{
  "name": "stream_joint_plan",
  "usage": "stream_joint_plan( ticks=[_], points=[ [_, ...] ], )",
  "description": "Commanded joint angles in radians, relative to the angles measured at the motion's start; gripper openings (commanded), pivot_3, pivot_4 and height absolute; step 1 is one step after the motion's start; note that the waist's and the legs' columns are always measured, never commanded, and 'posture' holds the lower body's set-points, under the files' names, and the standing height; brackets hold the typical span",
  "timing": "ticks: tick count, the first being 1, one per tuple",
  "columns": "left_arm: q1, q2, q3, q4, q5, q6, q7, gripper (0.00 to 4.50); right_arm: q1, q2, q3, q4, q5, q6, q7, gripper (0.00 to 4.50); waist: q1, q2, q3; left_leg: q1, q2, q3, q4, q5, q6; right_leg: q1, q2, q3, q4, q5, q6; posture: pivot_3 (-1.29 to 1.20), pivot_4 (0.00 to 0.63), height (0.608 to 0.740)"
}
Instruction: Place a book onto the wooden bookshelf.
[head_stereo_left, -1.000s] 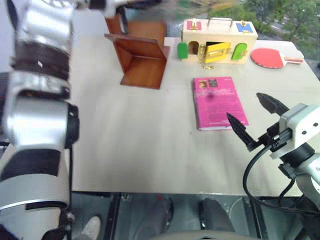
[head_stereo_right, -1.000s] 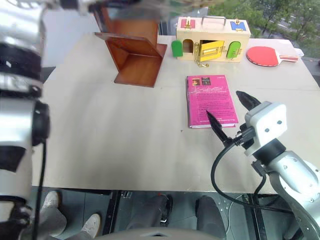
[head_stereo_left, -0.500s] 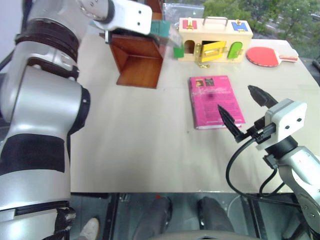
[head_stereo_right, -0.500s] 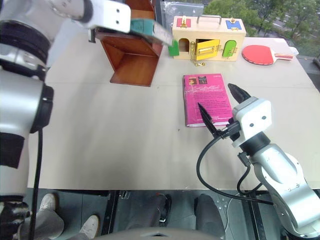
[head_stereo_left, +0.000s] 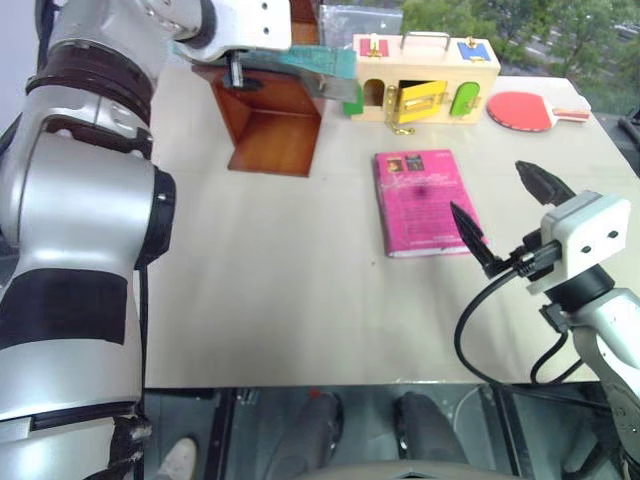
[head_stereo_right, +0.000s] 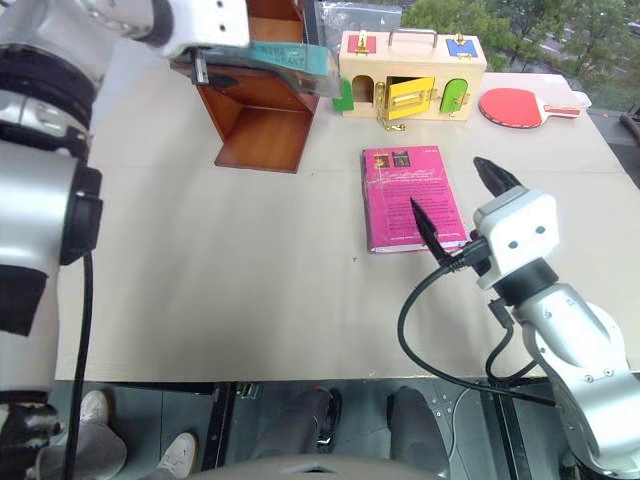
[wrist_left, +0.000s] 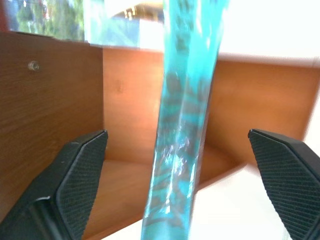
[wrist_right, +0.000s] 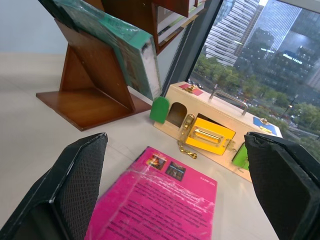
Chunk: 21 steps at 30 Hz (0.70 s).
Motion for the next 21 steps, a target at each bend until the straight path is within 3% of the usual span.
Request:
stream_joint_plan(
  ticks=[1, 3, 5, 8, 11, 15, 21],
  points=[
    [0.089, 0.045, 0.263, -0.126, -0.323, 0.077, -0.275, 4.45, -0.019, -0.02, -0.077, 0.0, 0.077, 0.022, 0.061, 4.5, -0.002, 0.001, 0.0, 0.0, 0.0, 0.0, 0.0, 0.0, 0.0, 0.0, 0.0, 0.0, 0.0, 0.0, 0.0, 0.0, 0.15, 0.74],
    [0.208, 0.035, 0.374, -0.316, -0.499, 0.208, -0.383, 4.45, -0.025, -0.026, -0.093, 0.034, 0.115, 0.024, 0.1, 4.5, -0.001, 0.002, -0.001, 0.001, 0.001, -0.001, 0.001, 0.0, 0.0, 0.0, 0.0, -0.001, 0.0, 0.0, 0.0, 0.0, 0.15, 0.74],
    [0.41, 0.02, 0.448, -0.67, -0.671, 0.431, -0.406, 4.45, -0.041, -0.041, -0.102, 0.08, 0.151, 0.05, 0.133, 4.5, -0.002, 0.002, -0.001, 0.0, 0.001, -0.001, 0.003, 0.0, 0.0, 0.001, -0.001, -0.001, 0.002, 0.0, 0.0, 0.0, 0.15, 0.74],
    [0.694, -0.064, 0.534, -1.108, -0.848, 0.725, -0.225, 4.45, -0.068, -0.029, -0.109, 0.128, 0.193, 0.059, 0.148, 4.5, -0.002, 0.003, -0.001, 0.0, 0.001, 0.0, 0.004, 0.0, 0.0, 0.001, -0.002, 0.001, 0.001, 0.0, -0.001, 0.0, 0.15, 0.74],
    [0.937, -0.188, 0.544, -1.385, -0.884, 0.794, -0.015, 4.45, -0.04, -0.028, -0.1, 0.179, 0.156, 0.007, 0.185, 4.5, 0.007, 0.003, -0.002, -0.001, 0.001, -0.002, 0.005, 0.0, 0.0, 0.001, -0.001, 0.0, 0.001, 0.001, -0.001, 0.0, 0.15, 0.74],
    [1.265, -0.329, 0.554, -1.565, -0.951, 0.869, 0.157, 4.45, 0.102, -0.057, -0.156, 0.218, 0.124, -0.028, 0.259, 4.5, 0.011, 0.007, -0.005, 0.001, 0.001, 0.001, 0.003, 0.0, 0.0, 0.002, -0.002, 0.003, 0.0, 0.0, -0.001, 0.0, 0.15, 0.74],
    [1.487, -0.254, 0.532, -1.59, -0.828, 0.694, 0.201, 4.45, 0.364, -0.068, -0.316, 0.211, 0.102, -0.085, 0.367, 4.5, 0.031, 0.011, -0.008, 0.004, 0.003, 0.002, 0.003, -0.001, 0.0, 0.002, 0.0, 0.004, 0.003, 0.001, -0.002, 0.0, 0.15, 0.74]
  ],
)
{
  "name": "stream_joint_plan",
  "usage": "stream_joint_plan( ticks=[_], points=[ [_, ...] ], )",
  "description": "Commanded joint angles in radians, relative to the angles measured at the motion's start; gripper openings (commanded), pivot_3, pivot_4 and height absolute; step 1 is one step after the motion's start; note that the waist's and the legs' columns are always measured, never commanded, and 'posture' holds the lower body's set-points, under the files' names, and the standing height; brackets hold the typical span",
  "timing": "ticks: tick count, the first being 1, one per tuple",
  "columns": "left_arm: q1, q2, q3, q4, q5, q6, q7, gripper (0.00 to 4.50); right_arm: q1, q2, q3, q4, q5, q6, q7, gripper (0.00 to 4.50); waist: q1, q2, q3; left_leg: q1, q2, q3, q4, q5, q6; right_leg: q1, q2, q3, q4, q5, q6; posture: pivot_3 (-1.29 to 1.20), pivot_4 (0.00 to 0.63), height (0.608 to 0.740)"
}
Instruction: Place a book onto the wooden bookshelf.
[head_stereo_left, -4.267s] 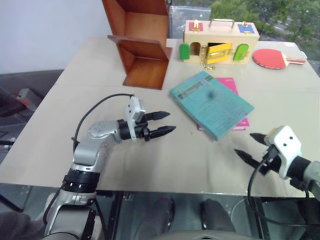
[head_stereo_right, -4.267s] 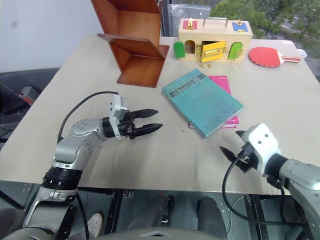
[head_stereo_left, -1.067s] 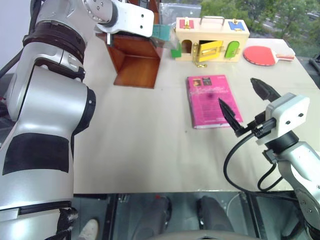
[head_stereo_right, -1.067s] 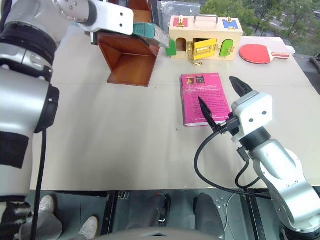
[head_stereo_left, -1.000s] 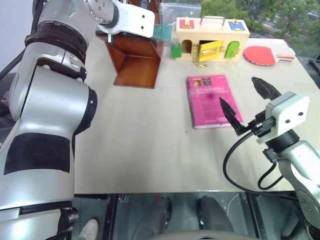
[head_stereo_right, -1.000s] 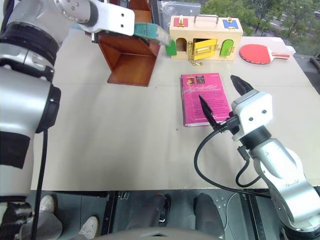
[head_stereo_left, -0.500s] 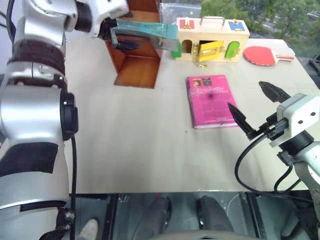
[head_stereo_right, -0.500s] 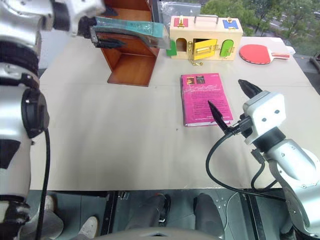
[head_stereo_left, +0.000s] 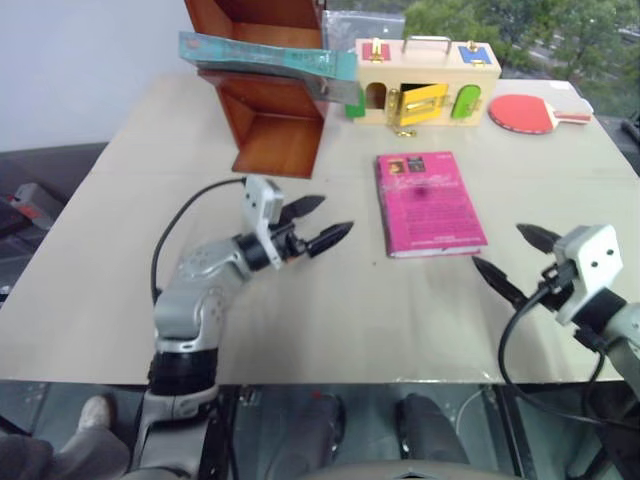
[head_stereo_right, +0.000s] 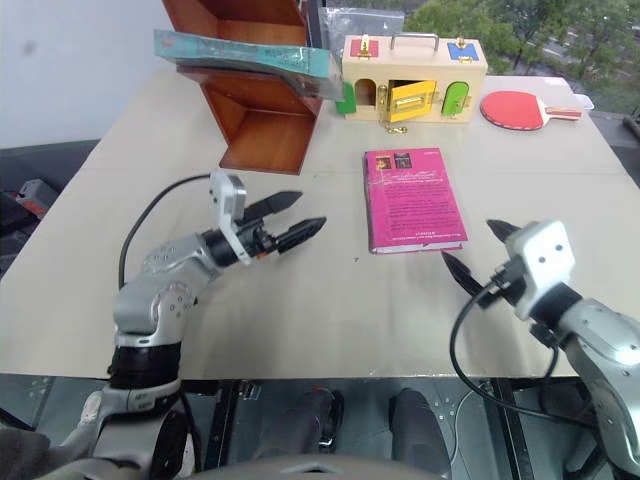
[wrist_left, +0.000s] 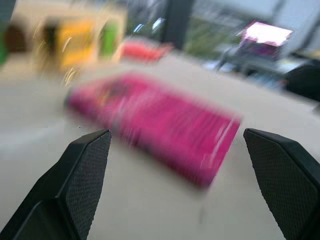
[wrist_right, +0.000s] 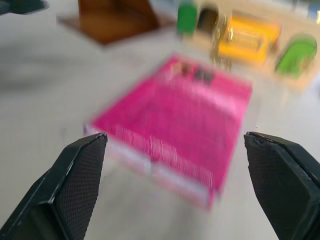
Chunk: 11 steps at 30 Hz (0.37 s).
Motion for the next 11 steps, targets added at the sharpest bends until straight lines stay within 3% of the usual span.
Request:
stream_joint_plan(
  ticks=[1, 6, 11],
  points=[
    [0.088, 0.067, 0.027, -0.071, 0.029, -0.107, 0.0, 4.45, 0.143, -0.001, -0.138, -0.034, -0.021, -0.062, 0.062, 4.5, 0.011, 0.006, -0.006, 0.0, 0.0, 0.0, 0.0, 0.0, 0.0, 0.001, 0.0, 0.0, -0.001, 0.0, 0.0, 0.0, 0.15, 0.74],
    [0.17, 0.179, 0.074, -0.078, -0.003, -0.141, -0.049, 4.45, 0.339, 0.034, -0.249, -0.064, -0.021, -0.1, 0.119, 4.5, 0.029, 0.01, -0.008, 0.004, 0.0, 0.0, -0.001, -0.003, 0.003, 0.005, -0.001, 0.0, -0.003, 0.0, 0.0, 0.0, 0.15, 0.74],
    [0.184, 0.234, 0.078, -0.093, -0.046, -0.131, -0.086, 4.45, 0.374, 0.059, -0.267, -0.079, -0.009, -0.105, 0.121, 4.5, 0.029, 0.012, -0.009, 0.008, 0.0, 0.001, -0.004, -0.003, 0.003, 0.008, -0.005, 0.0, -0.004, 0.0, 0.0, 0.0, 0.15, 0.74]
  ],
)
